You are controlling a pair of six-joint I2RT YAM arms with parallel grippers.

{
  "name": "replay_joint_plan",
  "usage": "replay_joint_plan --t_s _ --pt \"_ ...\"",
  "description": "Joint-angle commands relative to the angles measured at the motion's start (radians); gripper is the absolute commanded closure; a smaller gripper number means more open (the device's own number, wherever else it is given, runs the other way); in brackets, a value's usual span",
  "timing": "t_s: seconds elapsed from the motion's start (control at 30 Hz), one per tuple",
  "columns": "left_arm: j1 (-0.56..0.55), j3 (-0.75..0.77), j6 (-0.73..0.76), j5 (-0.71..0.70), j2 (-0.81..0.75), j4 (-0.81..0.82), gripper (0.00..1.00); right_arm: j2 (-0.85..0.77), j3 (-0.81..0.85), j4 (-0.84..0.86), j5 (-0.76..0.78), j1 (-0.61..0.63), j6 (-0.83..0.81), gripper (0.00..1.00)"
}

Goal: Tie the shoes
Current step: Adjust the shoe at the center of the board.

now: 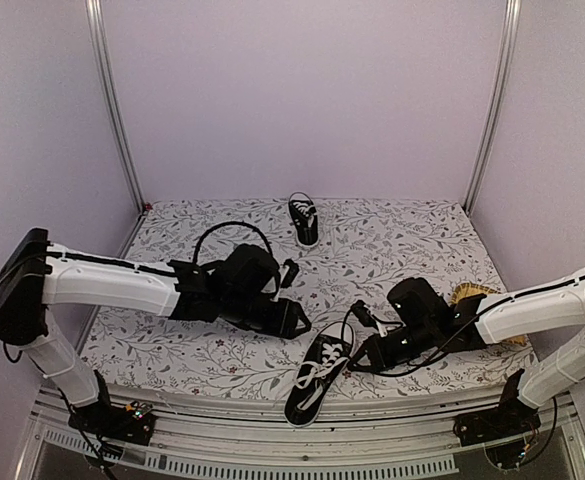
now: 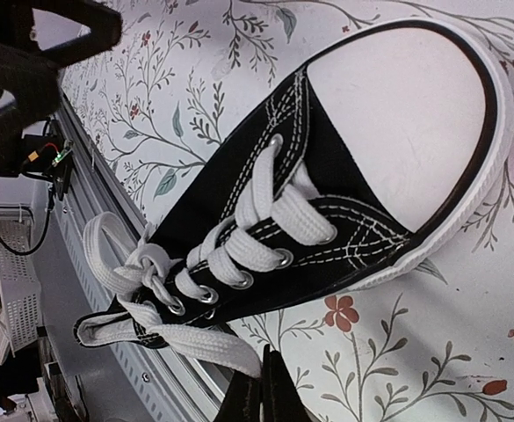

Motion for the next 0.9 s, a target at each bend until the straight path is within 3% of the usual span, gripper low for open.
replay_joint_plan --t_s 0.0,0.27,0.8,0.87 --pt "0.006 0.066 0.047 0.162 0.112 0.061 0.53 0.010 -0.005 0.025 -0.013 -0.008 -0.005 0.98" --pt "-0.029 0.012 0.025 0.264 0.140 0.131 0.58 0.026 0.007 0.026 -0.018 -0.007 -0.012 0.98" --pt "-0.106 -0.098 -0.060 0.276 0.110 0.222 0.67 0.042 0.015 0.032 -0.030 -0.006 -0.023 0.98" --pt "-0.107 -0.107 -0.068 0.275 0.115 0.237 0.72 0.037 0.014 0.032 -0.030 -0.008 -0.020 0.98"
